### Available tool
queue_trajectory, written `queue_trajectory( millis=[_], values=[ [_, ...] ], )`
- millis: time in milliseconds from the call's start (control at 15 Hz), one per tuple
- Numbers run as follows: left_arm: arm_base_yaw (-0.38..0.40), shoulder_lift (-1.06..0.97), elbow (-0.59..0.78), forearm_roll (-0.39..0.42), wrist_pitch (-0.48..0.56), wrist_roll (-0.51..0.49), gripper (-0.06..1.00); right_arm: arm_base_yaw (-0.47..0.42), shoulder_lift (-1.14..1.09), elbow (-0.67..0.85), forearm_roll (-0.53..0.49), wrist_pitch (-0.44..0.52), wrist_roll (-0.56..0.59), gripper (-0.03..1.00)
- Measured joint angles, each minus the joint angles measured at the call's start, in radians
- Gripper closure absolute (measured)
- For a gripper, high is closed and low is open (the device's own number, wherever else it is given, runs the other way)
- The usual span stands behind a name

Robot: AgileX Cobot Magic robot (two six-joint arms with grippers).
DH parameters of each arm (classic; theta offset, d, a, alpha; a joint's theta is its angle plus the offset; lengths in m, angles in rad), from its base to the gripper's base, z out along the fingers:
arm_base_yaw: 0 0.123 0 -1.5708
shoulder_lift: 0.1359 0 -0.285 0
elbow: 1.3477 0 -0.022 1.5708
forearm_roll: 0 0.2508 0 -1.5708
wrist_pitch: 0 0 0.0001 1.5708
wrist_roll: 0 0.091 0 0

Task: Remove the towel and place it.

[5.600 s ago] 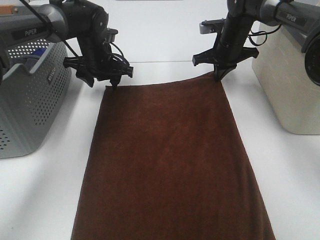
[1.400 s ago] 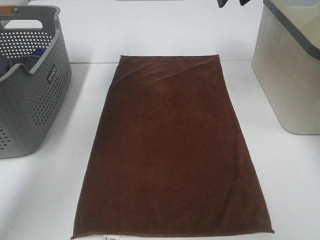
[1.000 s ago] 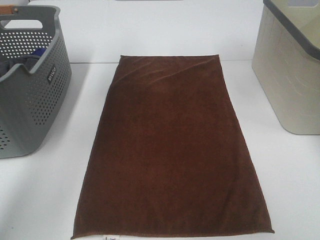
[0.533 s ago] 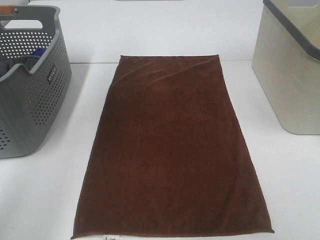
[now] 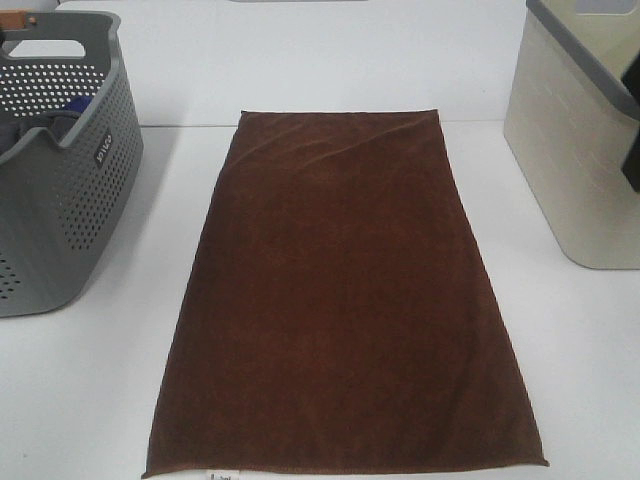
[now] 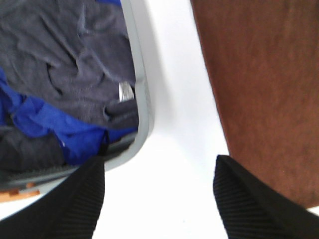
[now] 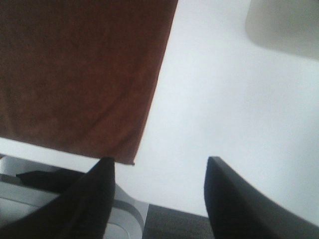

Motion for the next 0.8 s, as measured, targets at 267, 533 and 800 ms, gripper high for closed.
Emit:
queue_trajectory(
  millis=[267,533,800],
  values=[
    [0.000,-0.249,0.389,-0.010,-0.003,-0.007,0.34,0.000,-0.233,0.284,0.000,0.000,0.000,0.44],
    [0.000,-0.510,0.692,-0.024,-0.048,-0.007,0.34,0.000,-0.508,0.490,0.000,0.002,0.000,0.44],
    [0.000,-0.850,0.871,-0.035,-0.159,-0.002,0.34,0.000,-0.857,0.587,-0.001,-0.041,-0.025,0.44]
  ],
)
